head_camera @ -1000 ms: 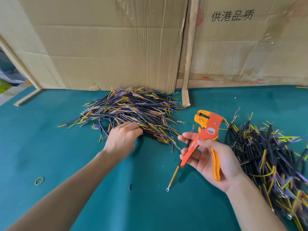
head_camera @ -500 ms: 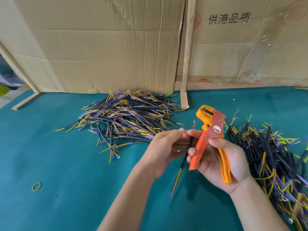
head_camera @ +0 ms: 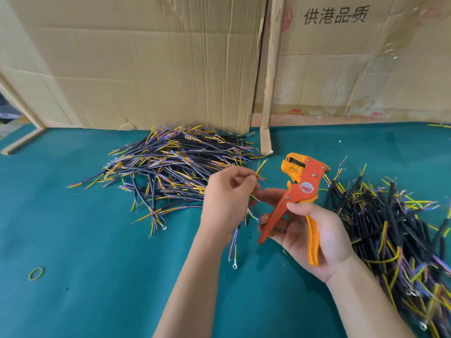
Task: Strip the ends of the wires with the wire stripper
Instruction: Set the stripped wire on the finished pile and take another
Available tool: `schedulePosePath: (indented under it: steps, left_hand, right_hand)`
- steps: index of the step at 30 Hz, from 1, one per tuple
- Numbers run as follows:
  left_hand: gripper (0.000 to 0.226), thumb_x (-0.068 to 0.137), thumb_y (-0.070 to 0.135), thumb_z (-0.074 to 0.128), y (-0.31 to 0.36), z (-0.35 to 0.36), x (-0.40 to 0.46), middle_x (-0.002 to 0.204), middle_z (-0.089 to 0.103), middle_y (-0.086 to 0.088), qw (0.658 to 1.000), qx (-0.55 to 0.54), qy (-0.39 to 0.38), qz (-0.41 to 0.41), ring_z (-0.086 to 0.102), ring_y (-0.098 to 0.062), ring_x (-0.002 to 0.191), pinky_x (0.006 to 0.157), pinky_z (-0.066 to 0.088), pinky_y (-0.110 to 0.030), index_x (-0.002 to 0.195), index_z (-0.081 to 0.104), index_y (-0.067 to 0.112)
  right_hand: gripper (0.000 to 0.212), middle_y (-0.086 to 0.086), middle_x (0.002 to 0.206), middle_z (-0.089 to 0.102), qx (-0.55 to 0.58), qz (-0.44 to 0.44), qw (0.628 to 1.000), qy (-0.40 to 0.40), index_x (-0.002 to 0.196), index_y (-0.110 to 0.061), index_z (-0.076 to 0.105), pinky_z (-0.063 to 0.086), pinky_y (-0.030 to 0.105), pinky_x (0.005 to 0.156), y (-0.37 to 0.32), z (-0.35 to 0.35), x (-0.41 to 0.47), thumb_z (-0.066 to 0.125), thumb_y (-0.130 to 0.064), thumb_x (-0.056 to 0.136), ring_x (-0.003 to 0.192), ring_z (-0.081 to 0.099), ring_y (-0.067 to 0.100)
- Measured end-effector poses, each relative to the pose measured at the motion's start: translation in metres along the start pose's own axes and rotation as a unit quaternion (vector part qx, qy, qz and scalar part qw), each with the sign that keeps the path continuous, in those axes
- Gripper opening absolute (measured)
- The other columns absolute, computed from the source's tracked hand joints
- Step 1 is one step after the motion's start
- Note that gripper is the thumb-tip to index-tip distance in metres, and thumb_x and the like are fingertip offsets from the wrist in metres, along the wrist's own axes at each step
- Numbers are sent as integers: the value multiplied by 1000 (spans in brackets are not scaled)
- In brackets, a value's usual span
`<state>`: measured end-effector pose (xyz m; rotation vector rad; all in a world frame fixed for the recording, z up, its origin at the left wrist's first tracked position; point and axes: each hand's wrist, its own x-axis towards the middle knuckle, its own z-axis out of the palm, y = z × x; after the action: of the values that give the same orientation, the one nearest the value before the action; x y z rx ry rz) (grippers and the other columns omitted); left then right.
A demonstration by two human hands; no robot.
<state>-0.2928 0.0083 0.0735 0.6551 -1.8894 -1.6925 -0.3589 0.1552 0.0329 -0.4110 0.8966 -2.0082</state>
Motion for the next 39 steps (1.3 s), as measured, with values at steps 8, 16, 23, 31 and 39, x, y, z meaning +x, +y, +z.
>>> schedulePosePath:
  steps: [8,16,23,31,39]
  left_hand:
    - [16,92,8,66,-36,9,4,70,71,7,990,116,24,79,63,-11,58,61,50,-31,91,76,21]
    - [17,91,6,65,-40,11,11,61,68,-1,1000,19,14,8,50,-9,42,41,40,-20,85,73,20]
    - [15,93,4,64,-39,7,13,55,58,2,995,-80,20,-48,41,-12,41,44,37,-19,90,77,12]
    - [12,86,24,73,-38,8,11,59,50,8,994,-98,13,-53,36,-9,51,54,32,-27,74,75,20]
    - [13,92,19,69,-42,3,13,66,64,4,999,-30,3,19,45,-6,54,54,37,-21,82,77,16]
  right_hand:
    - [51,17,136,65,31,-50,998,32,122,-1,71,60,43,80,-3,-9,3,66,-19,74,84,71,34]
    - [52,14,138,64,-8,-53,998,38,128,-1,68,60,42,80,-3,-11,9,62,-19,78,85,70,32]
    - [52,27,109,69,-46,-21,997,60,125,-3,70,59,44,80,1,-7,11,64,-20,76,84,70,35]
    - [50,32,87,64,-91,7,995,49,126,-5,69,57,48,75,4,4,12,65,-17,78,84,68,42]
    - [54,30,90,64,-105,15,994,33,128,-6,69,57,46,79,2,4,12,69,-20,76,86,68,41]
